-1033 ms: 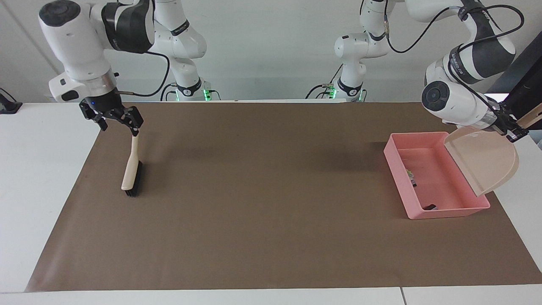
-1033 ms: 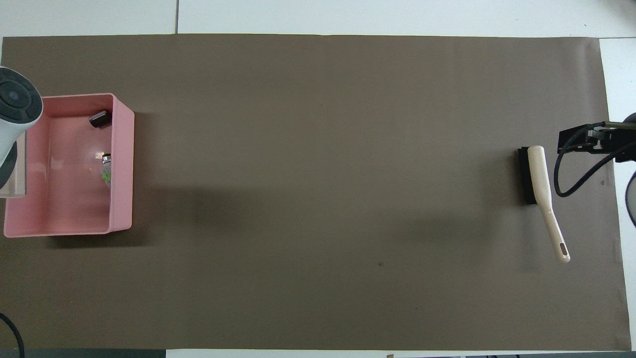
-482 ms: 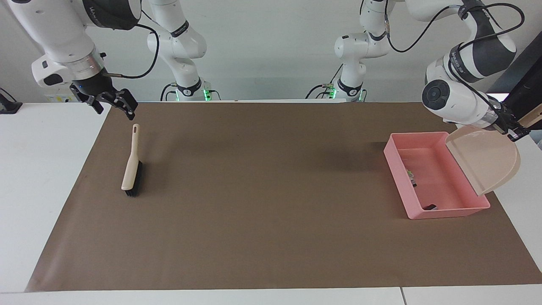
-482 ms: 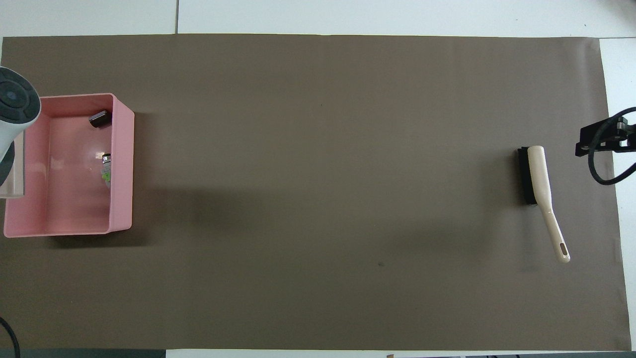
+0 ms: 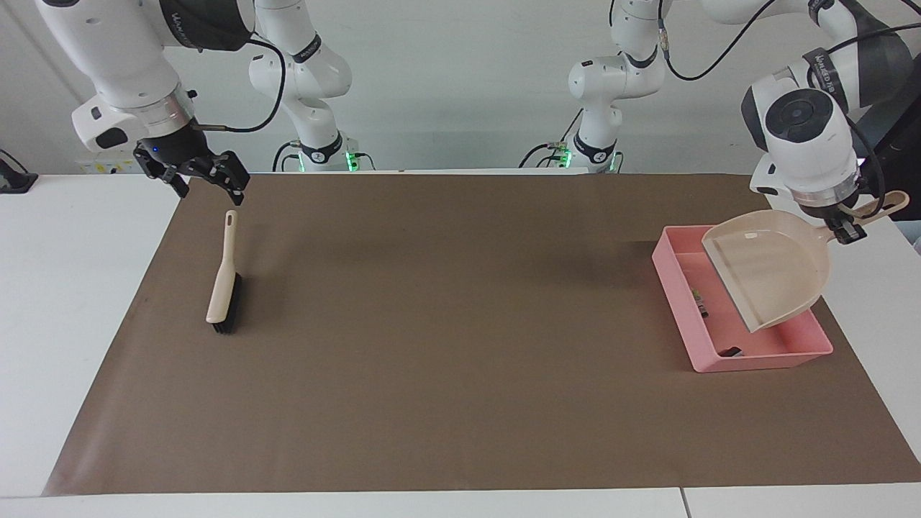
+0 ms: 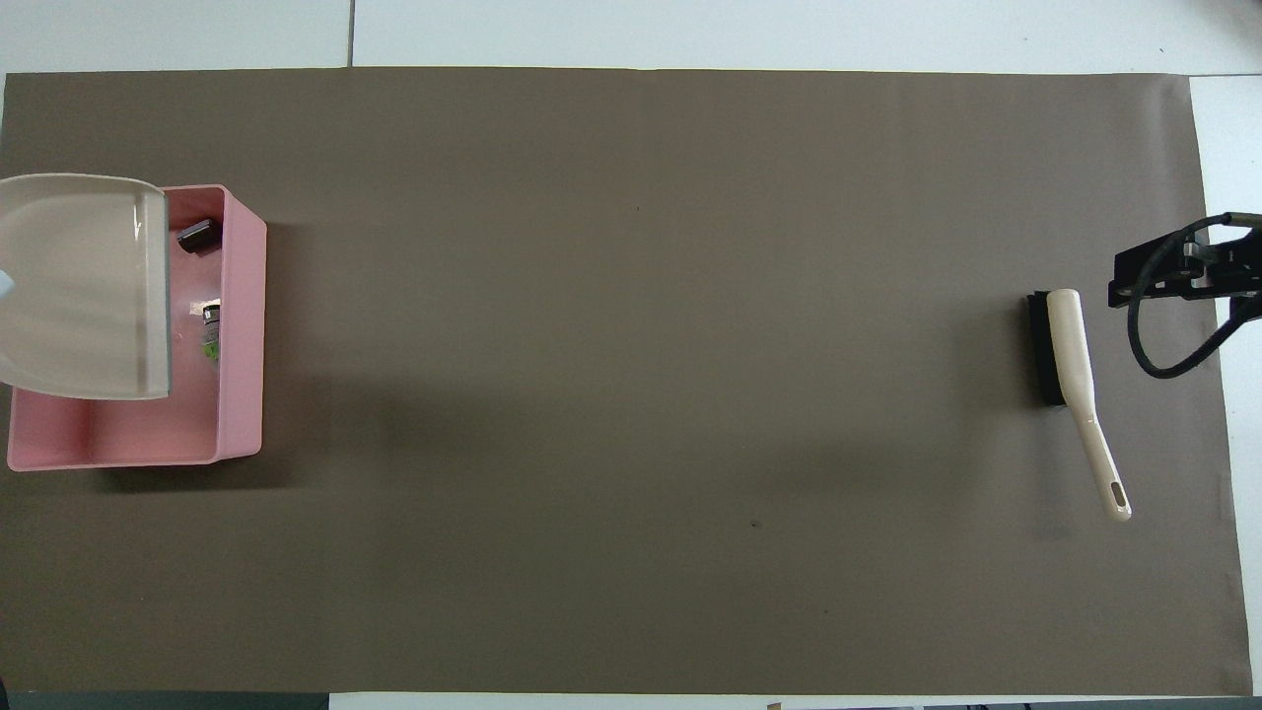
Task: Clean e-waste and dump in bin
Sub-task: 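Lower the dustpan back onto the table with the left gripper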
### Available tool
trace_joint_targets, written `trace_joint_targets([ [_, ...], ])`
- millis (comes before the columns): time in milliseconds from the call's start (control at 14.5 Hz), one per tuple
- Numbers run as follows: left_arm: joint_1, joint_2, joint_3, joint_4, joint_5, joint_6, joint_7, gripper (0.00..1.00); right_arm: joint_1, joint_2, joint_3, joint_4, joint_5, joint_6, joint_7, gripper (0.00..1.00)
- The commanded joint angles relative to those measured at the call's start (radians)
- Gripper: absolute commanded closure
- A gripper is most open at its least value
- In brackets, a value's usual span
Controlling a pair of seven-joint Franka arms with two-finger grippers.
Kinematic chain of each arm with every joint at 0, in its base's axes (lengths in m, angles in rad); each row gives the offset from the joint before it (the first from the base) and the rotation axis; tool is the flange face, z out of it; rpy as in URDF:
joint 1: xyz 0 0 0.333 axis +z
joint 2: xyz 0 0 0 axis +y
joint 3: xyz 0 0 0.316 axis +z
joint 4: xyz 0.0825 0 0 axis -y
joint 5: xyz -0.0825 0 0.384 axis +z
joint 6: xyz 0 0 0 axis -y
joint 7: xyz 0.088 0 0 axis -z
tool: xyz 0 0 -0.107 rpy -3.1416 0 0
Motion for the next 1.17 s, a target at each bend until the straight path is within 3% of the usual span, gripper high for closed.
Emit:
trace_joint_targets([
  [0, -0.011, -0.011, 0.0, 0.005, -0.185, 0.008, 0.041, 1.0, 0.011, -0.016, -0.042, -0.029, 0.018, 0.021, -0.082, 0.0],
  [138, -0.046, -0.017, -0.009, -0.009, -0.264, 0.012, 0.04, 1.0, 0.019, -0.016, -0.051, -0.032, 0.019, 0.028, -0.118, 0.0],
  [344, -0.189, -0.017, -0.009, -0.031, -0.348, 0.012, 0.02, 1.0, 0.026, -0.018, -0.049, -0.029, 0.018, 0.041, -0.116, 0.0],
  [688, -0.322, -0.01, -0.009, -0.161, -0.355, 0.129, -0.094, 1.0, 0.025, -0.019, -0.048, -0.029, 0.019, 0.031, -0.119, 0.0],
  [895, -0.417, -0.009, -0.009, -0.296, -0.355, 0.262, -0.266, 1.0, 0.025, -0.019, -0.048, -0.029, 0.019, 0.031, -0.119, 0.0],
  [1101, -0.499, 0.038, -0.007, -0.307, -0.355, 0.285, -0.361, 1.0, 0.025, -0.019, -0.048, -0.029, 0.019, 0.031, -0.119, 0.0],
])
